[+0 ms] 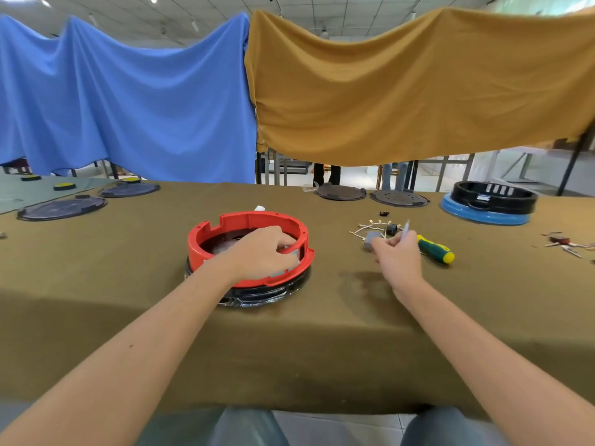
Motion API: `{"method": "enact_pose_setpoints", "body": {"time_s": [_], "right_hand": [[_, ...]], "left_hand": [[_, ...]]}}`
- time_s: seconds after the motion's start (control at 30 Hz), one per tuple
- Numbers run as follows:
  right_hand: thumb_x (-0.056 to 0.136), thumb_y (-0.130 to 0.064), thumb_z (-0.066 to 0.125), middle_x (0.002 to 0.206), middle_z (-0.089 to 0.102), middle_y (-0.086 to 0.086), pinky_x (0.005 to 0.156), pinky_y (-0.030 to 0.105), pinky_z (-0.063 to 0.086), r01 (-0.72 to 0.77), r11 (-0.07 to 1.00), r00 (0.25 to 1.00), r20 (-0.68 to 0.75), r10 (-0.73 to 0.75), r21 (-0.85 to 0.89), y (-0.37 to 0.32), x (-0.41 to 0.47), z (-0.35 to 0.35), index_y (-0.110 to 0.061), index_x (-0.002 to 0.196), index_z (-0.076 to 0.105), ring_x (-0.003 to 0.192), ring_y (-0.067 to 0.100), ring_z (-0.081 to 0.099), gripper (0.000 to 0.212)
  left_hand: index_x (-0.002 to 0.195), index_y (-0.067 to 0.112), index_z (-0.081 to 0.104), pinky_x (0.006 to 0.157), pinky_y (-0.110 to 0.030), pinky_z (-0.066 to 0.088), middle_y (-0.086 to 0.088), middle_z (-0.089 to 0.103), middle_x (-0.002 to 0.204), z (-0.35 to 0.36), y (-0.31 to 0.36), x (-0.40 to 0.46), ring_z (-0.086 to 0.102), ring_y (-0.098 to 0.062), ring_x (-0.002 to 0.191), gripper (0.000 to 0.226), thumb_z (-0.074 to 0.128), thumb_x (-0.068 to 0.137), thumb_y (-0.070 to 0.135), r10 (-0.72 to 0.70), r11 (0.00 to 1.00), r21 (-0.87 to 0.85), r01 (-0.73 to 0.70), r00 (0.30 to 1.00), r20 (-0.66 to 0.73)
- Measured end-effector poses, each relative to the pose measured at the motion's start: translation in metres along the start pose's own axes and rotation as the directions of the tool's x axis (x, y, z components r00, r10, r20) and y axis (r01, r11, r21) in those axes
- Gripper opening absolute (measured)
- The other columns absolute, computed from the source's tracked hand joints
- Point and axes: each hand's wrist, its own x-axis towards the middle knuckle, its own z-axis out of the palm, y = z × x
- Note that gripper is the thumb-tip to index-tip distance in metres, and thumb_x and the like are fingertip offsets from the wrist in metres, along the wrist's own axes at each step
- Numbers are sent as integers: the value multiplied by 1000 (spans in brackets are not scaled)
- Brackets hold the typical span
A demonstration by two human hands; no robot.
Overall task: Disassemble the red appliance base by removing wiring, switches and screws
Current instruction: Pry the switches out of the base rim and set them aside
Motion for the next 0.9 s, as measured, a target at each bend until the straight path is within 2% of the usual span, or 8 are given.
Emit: {"method": "enact_pose_setpoints", "body": {"time_s": [0.1,0.17,0.33,0.4,0.5,0.63,0.7,0.9], "right_hand": [[89,-20,69,100,60,9,85,46,54,-94,995,992,-88,90,-40,3,22,-17,-14,104,41,90,26,62,32],[90,-24,73,103,61,11,80,41,49,-119,985,986,-129,103,-122,9,30,-22,-11,107,39,92,26,60,40],[93,2,56,103,60,8,75,35,43,-138,967,972,-215,92,-213,22,33,-24,-12,101,39,91,22,56,23],[92,6,51,103,61,7,73,34,44,-142,974,972,-212,104,-174,23,33,-26,-13,100,39,90,22,58,24],[94,1,47,103,63,10,74,40,51,-147,984,971,-204,123,-106,20,32,-26,-15,97,38,91,27,64,19],[98,-14,40,83,49,4,55,34,32,-85,992,986,-150,69,-98,15,27,-22,-14,98,39,67,17,46,1],[101,-20,36,86,50,4,57,35,29,-24,991,997,-79,13,-129,16,26,-21,-14,101,45,69,15,44,11],[102,-16,48,111,52,6,86,32,40,246,928,967,139,-214,-278,17,22,-19,-16,131,58,94,17,51,30]], "left_hand": [[68,4,46,60,-31,33,-27,48,78,0,0,4,39,-16,61,24,52,83,22,33,999,39,-34,999,27],[74,3,52,62,-30,35,-27,52,82,-2,0,7,44,-20,64,23,51,85,23,46,998,44,-49,996,71],[117,30,64,86,-42,48,-4,57,92,-8,-6,7,57,-23,90,29,43,97,38,25,989,139,-47,987,156],[129,39,56,89,-39,46,6,55,100,-3,-6,4,56,-16,98,34,40,100,46,-16,966,260,-3,998,68],[125,32,55,86,-39,39,7,59,110,19,-4,-6,56,-18,105,38,40,98,53,-49,884,433,174,957,-285],[116,28,61,88,-37,27,8,60,104,42,-3,-15,54,-15,101,33,45,97,49,-61,923,307,232,876,-479],[114,28,62,89,-35,23,11,59,103,40,-6,-15,53,-13,102,29,49,96,46,-42,954,242,176,878,-476],[108,33,65,106,-32,33,15,63,110,5,-19,-17,55,-5,111,15,63,93,33,-21,994,-107,5,988,-150]]}}
